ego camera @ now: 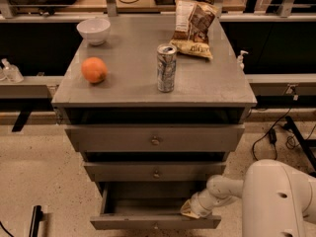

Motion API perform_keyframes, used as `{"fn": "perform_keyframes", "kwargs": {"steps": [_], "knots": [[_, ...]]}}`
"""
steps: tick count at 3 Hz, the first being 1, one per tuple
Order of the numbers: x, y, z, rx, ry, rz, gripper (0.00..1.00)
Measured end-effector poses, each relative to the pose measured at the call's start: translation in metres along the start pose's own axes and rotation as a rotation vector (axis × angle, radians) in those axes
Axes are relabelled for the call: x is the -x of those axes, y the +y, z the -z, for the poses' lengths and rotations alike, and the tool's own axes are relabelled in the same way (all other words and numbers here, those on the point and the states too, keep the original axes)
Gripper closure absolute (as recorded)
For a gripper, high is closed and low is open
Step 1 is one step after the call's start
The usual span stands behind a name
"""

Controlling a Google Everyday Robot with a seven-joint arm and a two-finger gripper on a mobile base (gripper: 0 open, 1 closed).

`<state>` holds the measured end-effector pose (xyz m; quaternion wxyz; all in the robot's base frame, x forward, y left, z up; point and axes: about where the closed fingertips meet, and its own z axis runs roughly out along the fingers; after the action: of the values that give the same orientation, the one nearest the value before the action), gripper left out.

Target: Open bottom drawer

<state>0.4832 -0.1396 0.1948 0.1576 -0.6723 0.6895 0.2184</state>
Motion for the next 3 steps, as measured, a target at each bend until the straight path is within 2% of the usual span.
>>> {"fn": "perform_keyframes", "kwargs": {"steps": [2, 3], "knots": [[0.001, 0.004, 0.005, 0.005, -0.011, 0.001, 1.0], [0.004, 0.01, 0.016, 0.004, -0.048, 0.021, 1.0]]}}
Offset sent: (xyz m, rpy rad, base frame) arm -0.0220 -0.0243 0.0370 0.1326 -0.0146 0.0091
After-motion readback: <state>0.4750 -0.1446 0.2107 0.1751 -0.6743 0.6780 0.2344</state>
